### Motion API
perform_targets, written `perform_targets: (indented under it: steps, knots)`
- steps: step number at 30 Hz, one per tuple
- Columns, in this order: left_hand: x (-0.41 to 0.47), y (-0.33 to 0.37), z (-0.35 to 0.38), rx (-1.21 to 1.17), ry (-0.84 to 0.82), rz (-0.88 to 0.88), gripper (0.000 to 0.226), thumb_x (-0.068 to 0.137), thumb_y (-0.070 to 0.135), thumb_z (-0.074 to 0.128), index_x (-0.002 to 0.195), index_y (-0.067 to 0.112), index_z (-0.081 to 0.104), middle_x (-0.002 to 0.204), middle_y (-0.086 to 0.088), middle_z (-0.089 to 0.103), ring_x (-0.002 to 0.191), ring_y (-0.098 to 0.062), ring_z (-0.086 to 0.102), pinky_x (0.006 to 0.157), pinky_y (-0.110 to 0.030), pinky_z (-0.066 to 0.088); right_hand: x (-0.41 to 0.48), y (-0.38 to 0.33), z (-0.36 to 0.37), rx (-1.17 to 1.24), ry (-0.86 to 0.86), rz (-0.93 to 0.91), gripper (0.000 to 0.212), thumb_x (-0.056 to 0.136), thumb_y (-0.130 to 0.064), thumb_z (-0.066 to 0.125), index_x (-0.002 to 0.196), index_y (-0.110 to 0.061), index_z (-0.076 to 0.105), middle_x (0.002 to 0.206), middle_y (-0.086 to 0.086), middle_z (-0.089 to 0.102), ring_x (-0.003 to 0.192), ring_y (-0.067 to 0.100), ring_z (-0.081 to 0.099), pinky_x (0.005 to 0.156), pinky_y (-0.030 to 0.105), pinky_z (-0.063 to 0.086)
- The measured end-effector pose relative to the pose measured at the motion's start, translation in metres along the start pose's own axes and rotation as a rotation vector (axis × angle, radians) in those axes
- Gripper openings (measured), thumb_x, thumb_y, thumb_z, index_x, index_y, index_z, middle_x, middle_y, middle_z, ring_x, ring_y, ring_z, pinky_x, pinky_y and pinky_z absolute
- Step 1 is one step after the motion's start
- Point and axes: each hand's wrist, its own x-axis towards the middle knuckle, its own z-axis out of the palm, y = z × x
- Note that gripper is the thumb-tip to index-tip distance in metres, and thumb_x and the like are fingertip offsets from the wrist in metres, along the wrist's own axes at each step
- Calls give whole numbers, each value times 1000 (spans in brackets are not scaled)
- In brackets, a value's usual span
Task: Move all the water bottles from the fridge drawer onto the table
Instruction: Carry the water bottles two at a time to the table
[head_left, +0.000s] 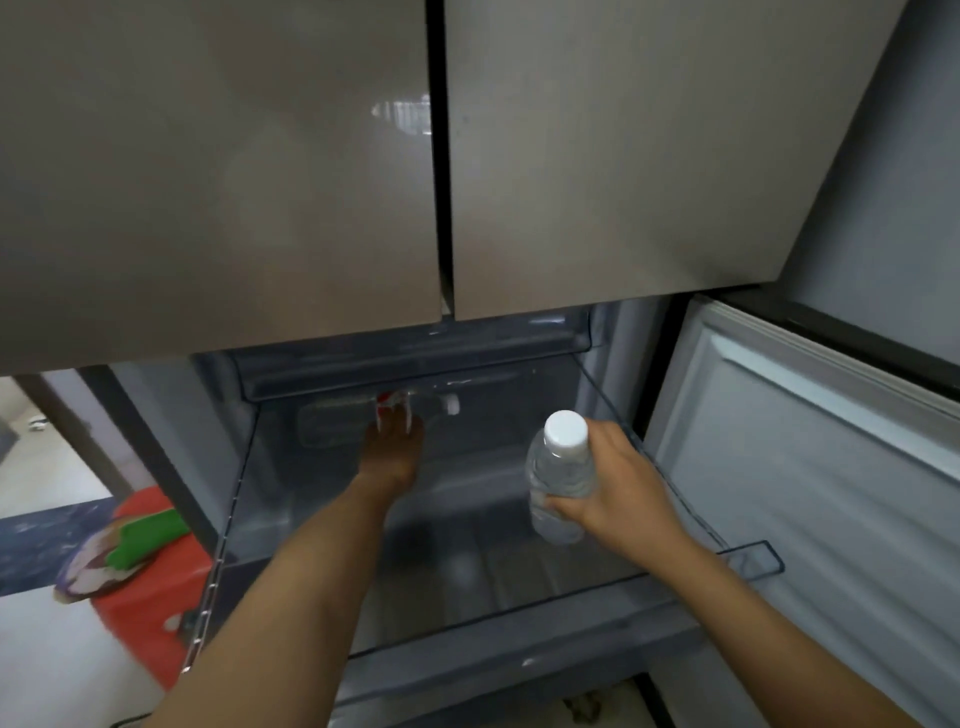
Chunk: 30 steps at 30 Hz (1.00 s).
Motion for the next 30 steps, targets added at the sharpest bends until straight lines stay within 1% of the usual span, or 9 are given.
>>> perform_targets:
  steps: [4, 13, 16, 18, 20, 22, 25, 28, 30]
  knots:
    - [18, -4, 4, 13, 3, -33, 60, 95, 12, 38, 147, 8, 8, 155, -19, -1, 142, -36, -2, 113, -47, 10, 11, -1, 0, 8, -1, 19, 66, 69, -29, 77, 125, -24, 43, 103, -12, 38, 102, 12, 48, 77, 23, 33]
    - [38, -8, 0, -10, -37, -132, 86, 88, 19, 54, 147, 18, -7, 152, -24, 5, 140, -39, 8, 109, -50, 19, 17, 5, 5, 24, 30, 56, 65, 66, -25, 80, 121, -20, 46, 103, -8, 44, 93, 7, 43, 78, 23, 33]
    - [38, -6, -2, -18, -22, -189, 81, 86, 16, 53, 147, 13, 0, 150, -19, 14, 139, -36, 11, 110, -47, 17, 15, 6, 6, -4, 18, 71, 64, 67, -27, 79, 121, -20, 46, 101, -8, 43, 96, 10, 46, 78, 25, 35]
    - [31, -4, 2, 12, 4, -189, 72, 84, 18, 58, 143, 8, 19, 147, -16, 23, 136, -35, 20, 108, -44, 21, 15, 7, 6, -1, 18, 82, 64, 67, -27, 79, 122, -20, 45, 102, -9, 43, 98, 12, 47, 78, 24, 34]
    - [25, -3, 6, 73, 66, -164, 62, 67, 26, 75, 121, 7, 51, 125, -21, 48, 115, -39, 47, 97, -44, 38, 15, 7, 7, 13, 22, 94, 65, 67, -26, 79, 122, -20, 45, 104, -8, 44, 101, 14, 49, 79, 25, 36]
    - [23, -6, 5, 141, 78, -104, 63, 44, 25, 88, 98, 4, 64, 106, -25, 61, 89, -41, 61, 79, -43, 51, 17, 8, 7, 32, 31, 120, 67, 67, -26, 79, 124, -20, 45, 110, -4, 48, 104, 17, 50, 82, 26, 38]
    - [12, -9, 2, 181, 29, 15, 52, 83, 20, 60, 128, 3, 42, 133, -21, 46, 115, -36, 49, 99, -41, 36, 17, 7, 8, 46, 36, 162, 69, 67, -27, 80, 126, -19, 44, 115, -1, 48, 107, 19, 51, 82, 26, 39]
    - [-7, -6, -11, 168, 46, 102, 57, 75, 28, 70, 124, 9, 49, 118, -14, 58, 106, -31, 54, 93, -34, 43, 16, 5, 8, 35, 24, 200, 72, 69, -27, 79, 130, -18, 41, 122, 3, 46, 111, 23, 51, 82, 26, 37]
    - [-20, -2, -16, 147, -24, 181, 63, 78, 25, 66, 132, 8, 39, 127, -14, 50, 115, -30, 49, 97, -33, 37, 14, 3, 7, 38, -6, 216, 74, 70, -27, 78, 132, -16, 39, 127, 5, 44, 113, 24, 50, 82, 25, 36]
